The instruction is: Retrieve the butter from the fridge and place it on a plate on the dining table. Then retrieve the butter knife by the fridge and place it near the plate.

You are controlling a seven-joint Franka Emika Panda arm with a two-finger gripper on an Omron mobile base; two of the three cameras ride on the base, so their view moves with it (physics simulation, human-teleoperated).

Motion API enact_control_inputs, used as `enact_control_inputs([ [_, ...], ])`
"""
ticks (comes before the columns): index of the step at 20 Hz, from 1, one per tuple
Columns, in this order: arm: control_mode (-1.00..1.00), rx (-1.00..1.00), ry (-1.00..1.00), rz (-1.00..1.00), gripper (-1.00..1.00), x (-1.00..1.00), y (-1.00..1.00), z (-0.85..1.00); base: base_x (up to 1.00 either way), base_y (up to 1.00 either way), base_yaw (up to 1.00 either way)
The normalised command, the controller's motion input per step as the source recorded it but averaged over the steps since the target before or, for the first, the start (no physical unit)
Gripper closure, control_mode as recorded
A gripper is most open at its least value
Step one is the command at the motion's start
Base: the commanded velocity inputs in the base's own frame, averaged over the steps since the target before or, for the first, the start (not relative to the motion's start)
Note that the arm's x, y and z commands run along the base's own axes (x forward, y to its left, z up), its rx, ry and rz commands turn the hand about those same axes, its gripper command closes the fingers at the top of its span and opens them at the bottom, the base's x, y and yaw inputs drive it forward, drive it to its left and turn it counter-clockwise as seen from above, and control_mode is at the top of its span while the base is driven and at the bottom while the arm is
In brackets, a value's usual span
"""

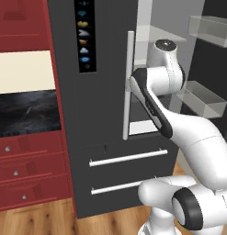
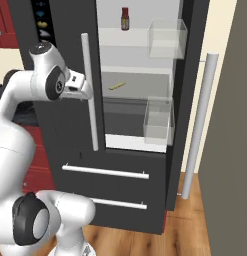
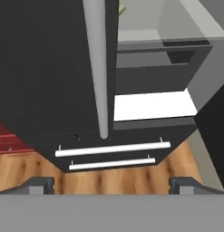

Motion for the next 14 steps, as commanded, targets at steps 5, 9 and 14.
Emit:
enact_control_inputs([
  [5, -1.00, 0.00, -0.13, -0.10, -1.00, 0.51, 0.01, 0.00, 0.00, 0.00, 0.00],
  [9, -1.00, 0.01, -0.15, -0.01, -1.00, 0.40, -0.01, 0.00, 0.00, 0.00, 0.00],
  [14, -1.00, 0.02, -0.05, 0.00, -1.00, 0.50, 0.00, 0.02, 0.00, 0.00, 0.00],
])
